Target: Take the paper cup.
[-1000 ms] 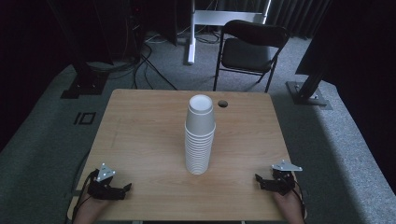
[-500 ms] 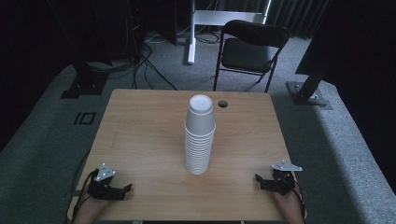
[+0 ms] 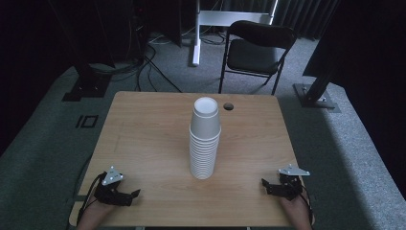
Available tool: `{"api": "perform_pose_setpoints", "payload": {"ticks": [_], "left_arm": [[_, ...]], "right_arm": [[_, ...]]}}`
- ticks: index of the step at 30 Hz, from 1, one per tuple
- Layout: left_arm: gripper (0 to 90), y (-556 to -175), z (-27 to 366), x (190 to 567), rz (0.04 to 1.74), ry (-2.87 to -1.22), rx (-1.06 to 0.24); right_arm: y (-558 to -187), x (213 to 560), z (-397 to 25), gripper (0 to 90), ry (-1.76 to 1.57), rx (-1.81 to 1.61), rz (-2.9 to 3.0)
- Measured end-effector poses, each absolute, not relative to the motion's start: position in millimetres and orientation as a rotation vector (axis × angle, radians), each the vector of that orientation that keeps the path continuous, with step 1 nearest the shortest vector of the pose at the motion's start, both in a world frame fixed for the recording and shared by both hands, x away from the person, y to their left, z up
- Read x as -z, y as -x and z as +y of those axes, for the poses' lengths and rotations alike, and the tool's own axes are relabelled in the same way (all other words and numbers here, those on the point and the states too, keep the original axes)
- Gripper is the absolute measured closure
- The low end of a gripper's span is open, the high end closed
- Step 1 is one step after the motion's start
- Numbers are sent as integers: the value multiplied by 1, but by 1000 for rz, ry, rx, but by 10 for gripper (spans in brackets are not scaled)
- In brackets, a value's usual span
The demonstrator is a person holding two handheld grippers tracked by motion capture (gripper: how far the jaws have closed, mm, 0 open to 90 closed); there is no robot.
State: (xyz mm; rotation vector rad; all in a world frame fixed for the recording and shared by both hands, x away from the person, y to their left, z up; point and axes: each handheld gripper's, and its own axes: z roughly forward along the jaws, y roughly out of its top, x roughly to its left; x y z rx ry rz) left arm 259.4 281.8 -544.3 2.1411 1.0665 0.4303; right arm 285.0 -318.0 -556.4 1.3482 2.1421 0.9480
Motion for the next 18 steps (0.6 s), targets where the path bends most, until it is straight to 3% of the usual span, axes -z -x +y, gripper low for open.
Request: {"api": "perform_pose_setpoints", "payload": {"ticks": [18], "left_arm": [[4, -269, 252, 525, 915, -2145, -390]], "right_arm": [[-285, 556, -318, 123, -1348, -948, 2142]]}}
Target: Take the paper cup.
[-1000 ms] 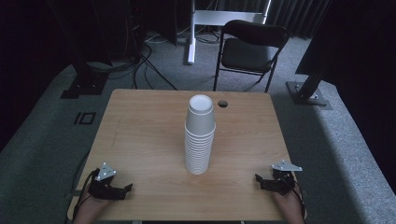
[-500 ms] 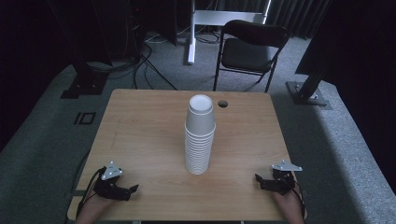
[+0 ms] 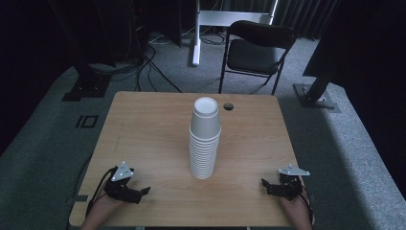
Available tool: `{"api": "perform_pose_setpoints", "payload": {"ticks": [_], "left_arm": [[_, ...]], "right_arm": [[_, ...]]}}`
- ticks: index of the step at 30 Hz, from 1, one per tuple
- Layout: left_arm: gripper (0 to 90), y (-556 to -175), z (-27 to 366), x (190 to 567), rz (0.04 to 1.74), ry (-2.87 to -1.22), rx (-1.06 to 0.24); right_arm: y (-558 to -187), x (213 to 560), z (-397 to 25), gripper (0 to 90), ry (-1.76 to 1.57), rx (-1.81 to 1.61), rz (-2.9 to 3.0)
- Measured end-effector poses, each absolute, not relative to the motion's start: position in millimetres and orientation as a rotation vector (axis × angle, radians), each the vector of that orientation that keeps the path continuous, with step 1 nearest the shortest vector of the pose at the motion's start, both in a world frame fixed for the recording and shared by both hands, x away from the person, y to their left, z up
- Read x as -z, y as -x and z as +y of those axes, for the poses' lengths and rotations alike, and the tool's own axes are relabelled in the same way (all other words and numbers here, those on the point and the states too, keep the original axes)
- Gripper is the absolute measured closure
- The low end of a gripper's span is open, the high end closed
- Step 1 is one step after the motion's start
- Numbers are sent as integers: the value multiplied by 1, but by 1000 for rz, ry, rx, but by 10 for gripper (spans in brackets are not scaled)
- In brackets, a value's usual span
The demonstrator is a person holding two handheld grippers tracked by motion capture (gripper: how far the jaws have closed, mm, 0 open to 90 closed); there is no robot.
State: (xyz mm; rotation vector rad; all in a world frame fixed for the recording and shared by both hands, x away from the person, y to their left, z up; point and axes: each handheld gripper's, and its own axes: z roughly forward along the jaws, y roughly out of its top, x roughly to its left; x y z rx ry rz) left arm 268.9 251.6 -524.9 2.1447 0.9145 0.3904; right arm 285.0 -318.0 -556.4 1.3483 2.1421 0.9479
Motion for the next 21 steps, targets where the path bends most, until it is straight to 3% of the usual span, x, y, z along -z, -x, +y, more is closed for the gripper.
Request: {"api": "perform_pose_setpoints", "payload": {"ticks": [21], "left_arm": [[3, -279, 214, 502, 765, -2127, -344]], "right_arm": [[-285, 556, -318, 123, -1349, -948, 2142]]}}
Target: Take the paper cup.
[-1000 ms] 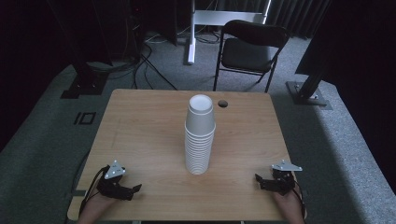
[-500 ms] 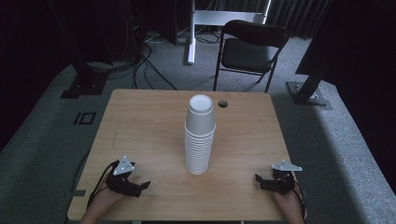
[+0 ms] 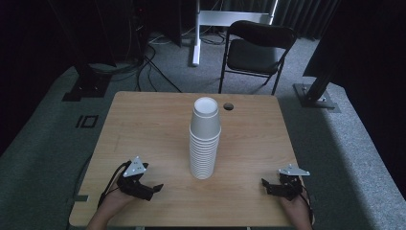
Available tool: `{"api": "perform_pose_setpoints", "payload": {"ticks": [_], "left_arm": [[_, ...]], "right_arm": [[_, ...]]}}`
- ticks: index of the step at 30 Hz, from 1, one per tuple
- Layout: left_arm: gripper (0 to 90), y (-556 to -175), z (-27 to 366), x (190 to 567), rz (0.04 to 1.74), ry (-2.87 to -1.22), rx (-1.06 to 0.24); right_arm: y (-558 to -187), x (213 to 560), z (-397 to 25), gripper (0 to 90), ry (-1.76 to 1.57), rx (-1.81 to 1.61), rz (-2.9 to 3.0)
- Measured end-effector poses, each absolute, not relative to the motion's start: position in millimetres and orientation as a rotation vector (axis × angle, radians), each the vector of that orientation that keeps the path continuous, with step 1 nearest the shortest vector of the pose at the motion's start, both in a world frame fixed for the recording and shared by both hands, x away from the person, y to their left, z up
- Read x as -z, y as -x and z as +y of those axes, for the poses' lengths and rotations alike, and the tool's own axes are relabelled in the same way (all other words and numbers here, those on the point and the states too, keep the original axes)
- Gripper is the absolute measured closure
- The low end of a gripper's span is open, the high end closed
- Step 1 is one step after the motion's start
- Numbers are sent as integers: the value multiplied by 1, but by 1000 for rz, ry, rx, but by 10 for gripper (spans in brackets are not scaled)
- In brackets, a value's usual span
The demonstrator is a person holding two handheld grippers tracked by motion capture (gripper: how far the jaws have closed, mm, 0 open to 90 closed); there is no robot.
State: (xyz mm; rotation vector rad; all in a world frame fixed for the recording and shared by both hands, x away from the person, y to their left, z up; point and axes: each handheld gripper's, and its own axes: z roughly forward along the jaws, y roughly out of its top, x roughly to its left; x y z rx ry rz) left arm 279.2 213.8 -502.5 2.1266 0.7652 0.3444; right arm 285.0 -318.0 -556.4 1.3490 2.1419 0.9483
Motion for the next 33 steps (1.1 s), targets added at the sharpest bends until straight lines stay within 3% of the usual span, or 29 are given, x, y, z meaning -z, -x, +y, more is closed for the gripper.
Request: {"api": "perform_pose_setpoints", "payload": {"ticks": [33], "left_arm": [[3, -300, 168, 436, 594, -2004, -386]], "right_arm": [[-285, 556, -318, 123, -1350, -948, 2142]]}}
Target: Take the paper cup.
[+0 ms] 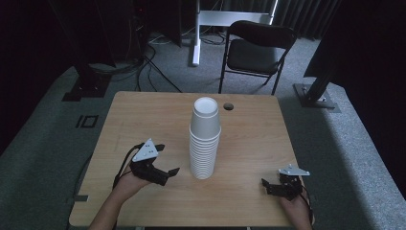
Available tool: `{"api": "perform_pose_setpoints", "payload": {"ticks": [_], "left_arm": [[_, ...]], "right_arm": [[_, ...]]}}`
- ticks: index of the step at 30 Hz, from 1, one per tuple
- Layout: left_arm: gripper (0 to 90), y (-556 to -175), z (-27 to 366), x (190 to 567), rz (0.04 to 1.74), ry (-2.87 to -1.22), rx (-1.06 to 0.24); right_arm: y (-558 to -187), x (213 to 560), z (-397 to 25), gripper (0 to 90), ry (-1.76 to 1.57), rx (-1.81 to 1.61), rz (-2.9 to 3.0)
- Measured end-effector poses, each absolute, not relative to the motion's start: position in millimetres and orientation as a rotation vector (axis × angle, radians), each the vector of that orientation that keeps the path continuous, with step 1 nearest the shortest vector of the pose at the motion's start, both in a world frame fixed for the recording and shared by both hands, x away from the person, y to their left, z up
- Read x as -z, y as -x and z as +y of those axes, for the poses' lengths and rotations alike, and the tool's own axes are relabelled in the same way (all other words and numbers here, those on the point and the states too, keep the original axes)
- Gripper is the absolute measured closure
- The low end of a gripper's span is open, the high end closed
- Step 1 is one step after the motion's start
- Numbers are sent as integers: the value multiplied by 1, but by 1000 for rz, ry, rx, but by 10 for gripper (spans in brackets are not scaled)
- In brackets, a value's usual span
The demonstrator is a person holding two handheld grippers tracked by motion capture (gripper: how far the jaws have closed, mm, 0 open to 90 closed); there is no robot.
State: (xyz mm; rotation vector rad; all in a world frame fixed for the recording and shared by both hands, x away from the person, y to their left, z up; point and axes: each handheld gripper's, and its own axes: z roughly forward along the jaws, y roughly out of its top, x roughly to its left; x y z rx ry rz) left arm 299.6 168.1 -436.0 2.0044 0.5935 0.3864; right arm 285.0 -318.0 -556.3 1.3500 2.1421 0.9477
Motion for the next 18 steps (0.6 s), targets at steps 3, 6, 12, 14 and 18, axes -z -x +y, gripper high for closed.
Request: {"api": "perform_pose_setpoints", "payload": {"ticks": [3, 6, 12, 14, 18], "left_arm": [[3, -303, 163, 428, 581, -1986, -385], [3, -305, 160, 424, 567, -1989, -380], [3, -311, 149, 413, 535, -1967, -391], [3, -312, 146, 410, 522, -1967, -395], [3, -315, 140, 402, 499, -1961, -393]], "right_arm": [[-285, 556, -318, 122, -1350, -948, 2142], [-285, 556, -318, 122, -1350, -948, 2142], [-285, 556, -318, 123, -1350, -948, 2142], [-285, 556, -318, 123, -1350, -948, 2142], [-285, 556, -318, 123, -1350, -948, 2142]]}}
